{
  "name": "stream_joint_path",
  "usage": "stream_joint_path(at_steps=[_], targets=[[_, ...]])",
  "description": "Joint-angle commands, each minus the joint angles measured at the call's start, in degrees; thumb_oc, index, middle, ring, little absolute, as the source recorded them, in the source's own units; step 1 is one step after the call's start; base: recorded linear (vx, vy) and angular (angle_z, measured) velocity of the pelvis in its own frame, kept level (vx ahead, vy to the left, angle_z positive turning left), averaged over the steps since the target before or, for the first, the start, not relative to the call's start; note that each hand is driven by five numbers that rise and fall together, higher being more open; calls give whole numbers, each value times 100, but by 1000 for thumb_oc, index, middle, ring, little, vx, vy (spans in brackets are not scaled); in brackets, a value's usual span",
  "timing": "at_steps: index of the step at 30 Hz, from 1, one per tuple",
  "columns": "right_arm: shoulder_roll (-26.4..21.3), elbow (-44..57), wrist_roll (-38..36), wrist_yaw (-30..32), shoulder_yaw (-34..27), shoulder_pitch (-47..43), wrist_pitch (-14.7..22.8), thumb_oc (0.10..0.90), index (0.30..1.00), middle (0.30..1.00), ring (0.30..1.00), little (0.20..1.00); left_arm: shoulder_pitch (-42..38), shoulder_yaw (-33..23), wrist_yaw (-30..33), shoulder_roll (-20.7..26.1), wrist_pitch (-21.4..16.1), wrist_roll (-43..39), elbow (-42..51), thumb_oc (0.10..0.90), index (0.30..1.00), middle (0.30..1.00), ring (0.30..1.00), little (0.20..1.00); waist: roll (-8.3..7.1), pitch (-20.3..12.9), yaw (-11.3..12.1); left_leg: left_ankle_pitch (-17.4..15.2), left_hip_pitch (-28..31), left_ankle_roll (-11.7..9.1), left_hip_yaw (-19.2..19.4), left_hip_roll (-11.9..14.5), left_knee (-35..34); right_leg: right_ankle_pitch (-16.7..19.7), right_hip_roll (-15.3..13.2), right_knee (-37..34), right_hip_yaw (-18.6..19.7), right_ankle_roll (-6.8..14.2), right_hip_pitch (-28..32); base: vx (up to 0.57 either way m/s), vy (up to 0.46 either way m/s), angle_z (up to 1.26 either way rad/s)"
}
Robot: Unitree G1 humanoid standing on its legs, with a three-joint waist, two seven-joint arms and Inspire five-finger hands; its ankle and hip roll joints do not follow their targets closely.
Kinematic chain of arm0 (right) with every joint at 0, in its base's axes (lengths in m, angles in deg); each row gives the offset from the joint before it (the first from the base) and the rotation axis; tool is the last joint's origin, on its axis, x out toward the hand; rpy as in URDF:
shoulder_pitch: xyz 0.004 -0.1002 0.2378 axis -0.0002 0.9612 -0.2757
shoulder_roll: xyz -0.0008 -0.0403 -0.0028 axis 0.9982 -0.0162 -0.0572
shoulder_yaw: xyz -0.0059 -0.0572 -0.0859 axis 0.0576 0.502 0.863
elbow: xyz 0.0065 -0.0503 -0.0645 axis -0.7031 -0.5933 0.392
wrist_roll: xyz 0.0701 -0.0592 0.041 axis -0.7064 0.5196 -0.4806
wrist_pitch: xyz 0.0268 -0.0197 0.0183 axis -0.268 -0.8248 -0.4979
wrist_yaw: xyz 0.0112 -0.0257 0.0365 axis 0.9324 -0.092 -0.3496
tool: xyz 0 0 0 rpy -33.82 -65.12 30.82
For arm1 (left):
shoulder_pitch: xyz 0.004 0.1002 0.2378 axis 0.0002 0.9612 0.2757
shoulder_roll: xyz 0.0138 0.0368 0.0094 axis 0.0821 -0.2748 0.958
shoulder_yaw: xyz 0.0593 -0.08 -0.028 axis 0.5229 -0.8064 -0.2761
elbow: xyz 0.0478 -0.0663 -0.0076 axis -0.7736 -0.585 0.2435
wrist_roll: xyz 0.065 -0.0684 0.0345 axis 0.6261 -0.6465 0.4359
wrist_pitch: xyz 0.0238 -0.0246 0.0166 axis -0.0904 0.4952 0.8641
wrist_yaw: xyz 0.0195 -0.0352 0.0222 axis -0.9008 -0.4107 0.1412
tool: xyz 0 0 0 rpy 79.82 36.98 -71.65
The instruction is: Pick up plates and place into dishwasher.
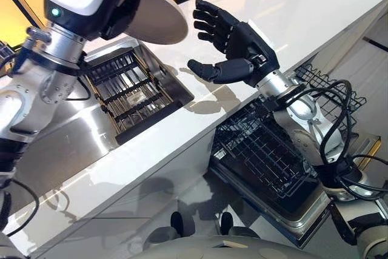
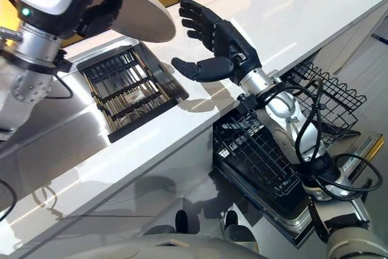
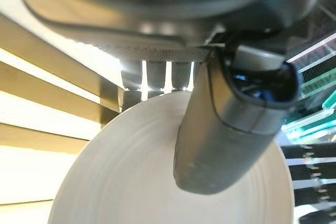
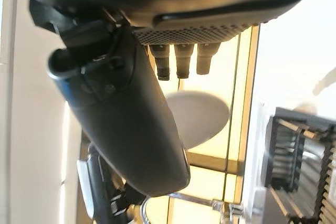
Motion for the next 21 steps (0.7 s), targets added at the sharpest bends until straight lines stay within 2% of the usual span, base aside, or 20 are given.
stream_joint_path(at_steps=[1, 9, 13, 15, 16, 21], targets=[[318, 196, 48, 248, -24, -741, 401, 800, 900, 900, 900, 900, -752, -61, 481, -173, 2, -301, -131, 100, 300, 300, 300, 200, -111, -809, -41, -671, 295, 254, 70, -429, 12, -169, 299, 21, -77, 106, 157, -5, -22, 4], [646, 101, 190, 458, 105, -857, 493, 800, 900, 900, 900, 900, -840, 206, 254, -647, -93, -451, -203, 100, 300, 300, 300, 200, -114, -802, -74, -672, 321, 249, 99, -407, 12, -179, 319, 21, -70, 83, 181, -1, -5, 1], [810, 76, 428, 693, 102, -874, 597, 800, 900, 900, 900, 900, -830, 264, 213, -870, -287, -705, -218, 100, 300, 300, 300, 200, -107, -796, -73, -670, 331, 251, 99, -404, 12, -192, 329, 21, -55, 65, 193, 0, 0, 0], [888, 28, 477, 778, 103, -867, 539, 273, 448, 448, 448, 373, -815, 255, 242, -988, -366, -711, -185, 100, 300, 300, 300, 200, -107, -786, -75, -670, 337, 255, 96, -401, 12, -194, 333, 21, -44, 58, 198, 0, 0, 0], [912, 14, 480, 810, 108, -869, 527, 100, 300, 300, 300, 200, -818, 259, 237, -1039, -396, -716, -171, 100, 300, 300, 300, 200, -110, -781, -77, -670, 338, 257, 97, -399, 12, -194, 335, 21, -43, 53, 199, 0, 0, 0], [992, 26, 488, 956, 79, -815, 559, 100, 300, 300, 300, 200, -780, 215, 150, -1191, -517, -740, 19, 100, 300, 300, 300, 200, -110, -778, -70, -681, 342, 256, 72, -389, 12, -216, 342, 21, -42, 42, 210, 0, 0, 0]])
